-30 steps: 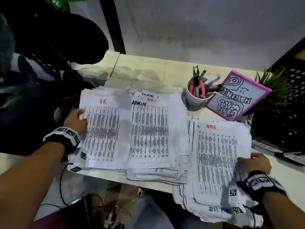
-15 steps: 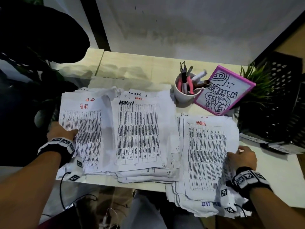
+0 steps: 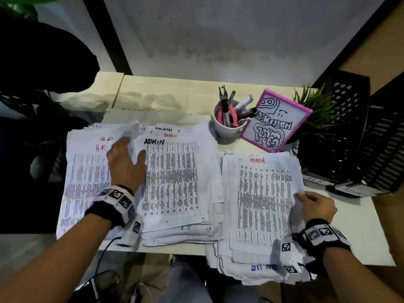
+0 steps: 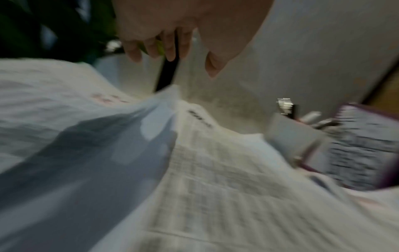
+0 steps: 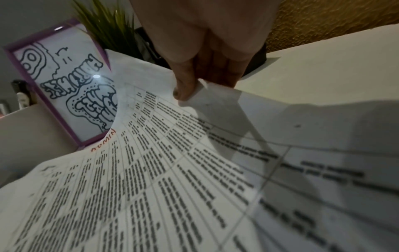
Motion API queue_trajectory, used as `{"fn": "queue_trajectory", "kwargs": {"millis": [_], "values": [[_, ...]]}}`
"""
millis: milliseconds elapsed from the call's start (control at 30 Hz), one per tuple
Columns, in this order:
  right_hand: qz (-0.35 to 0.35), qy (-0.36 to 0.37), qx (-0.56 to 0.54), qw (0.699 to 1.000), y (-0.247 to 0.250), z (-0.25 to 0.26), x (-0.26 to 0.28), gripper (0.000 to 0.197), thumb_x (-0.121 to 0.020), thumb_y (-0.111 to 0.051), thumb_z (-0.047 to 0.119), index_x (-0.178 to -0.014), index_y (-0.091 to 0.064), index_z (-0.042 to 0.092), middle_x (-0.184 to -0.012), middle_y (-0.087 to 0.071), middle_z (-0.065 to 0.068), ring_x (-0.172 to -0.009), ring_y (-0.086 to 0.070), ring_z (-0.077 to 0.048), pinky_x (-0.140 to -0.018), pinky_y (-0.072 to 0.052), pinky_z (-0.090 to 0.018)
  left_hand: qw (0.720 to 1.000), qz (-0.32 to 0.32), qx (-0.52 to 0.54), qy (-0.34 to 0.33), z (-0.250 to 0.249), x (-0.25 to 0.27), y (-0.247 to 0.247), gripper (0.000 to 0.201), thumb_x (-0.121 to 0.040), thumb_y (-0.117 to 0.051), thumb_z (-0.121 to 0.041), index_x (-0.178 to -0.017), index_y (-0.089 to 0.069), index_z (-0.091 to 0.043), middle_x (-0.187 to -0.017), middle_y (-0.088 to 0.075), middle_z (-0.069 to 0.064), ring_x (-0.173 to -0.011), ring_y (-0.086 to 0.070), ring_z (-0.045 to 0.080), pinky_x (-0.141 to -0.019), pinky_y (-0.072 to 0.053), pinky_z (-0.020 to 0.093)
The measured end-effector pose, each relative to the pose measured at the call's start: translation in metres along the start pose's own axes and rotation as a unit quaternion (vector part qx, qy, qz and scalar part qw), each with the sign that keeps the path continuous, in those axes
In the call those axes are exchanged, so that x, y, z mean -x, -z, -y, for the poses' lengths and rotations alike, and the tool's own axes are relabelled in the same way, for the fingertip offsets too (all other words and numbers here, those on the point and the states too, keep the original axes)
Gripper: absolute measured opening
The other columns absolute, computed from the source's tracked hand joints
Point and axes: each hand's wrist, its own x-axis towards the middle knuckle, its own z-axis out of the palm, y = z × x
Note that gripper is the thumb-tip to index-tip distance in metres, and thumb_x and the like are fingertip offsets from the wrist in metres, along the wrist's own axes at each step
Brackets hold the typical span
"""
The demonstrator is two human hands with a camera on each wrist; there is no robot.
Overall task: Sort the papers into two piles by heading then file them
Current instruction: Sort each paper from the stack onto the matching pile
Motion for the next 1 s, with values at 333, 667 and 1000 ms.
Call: {"fn": "queue_trajectory", "kwargs": {"millis": [333, 667, 1000], "values": [[0.061, -0.002, -0.180, 0.982, 0.030, -0.025, -0.005, 0.025, -0.082, -0.063, -0.010, -0.106, -0.067, -0.004, -0.077, -0.074, 0.004, -0.069, -0.065, -0.006, -0.071, -0.051, -0.007, 0.911, 0.318, 0.260, 0.039, -0.123, 0.095, -0.110, 0.053, -0.087, -0.066, -0.011, -0.135, -0.044, -0.013, -0.134, -0.051, 0.005, -0.116, -0.054, 0.022, -0.099, -0.047, 0.038], [0.164, -0.066, -0.245, 0.953, 0.044, -0.011, -0.008, 0.052, -0.078, -0.036, -0.021, -0.054, -0.071, 0.008, -0.048, -0.064, 0.008, -0.058, -0.062, -0.015, -0.048, -0.049, -0.014, 0.865, 0.299, 0.386, 0.115, -0.124, 0.127, -0.137, 0.034, -0.068, -0.064, 0.020, -0.079, -0.077, -0.009, -0.102, -0.070, -0.001, -0.107, -0.062, 0.027, -0.095, -0.051, 0.049], [0.139, -0.066, -0.019, 0.988, -0.006, -0.009, -0.049, 0.040, -0.057, -0.090, 0.033, -0.073, -0.063, 0.009, -0.074, -0.066, -0.008, -0.069, -0.059, -0.023, -0.073, -0.053, -0.034, 0.909, 0.276, 0.312, 0.023, -0.111, 0.144, -0.111, 0.026, -0.069, -0.069, 0.018, -0.084, -0.076, -0.002, -0.093, -0.070, 0.001, -0.086, -0.064, -0.001, -0.074, -0.049, 0.010]]}}
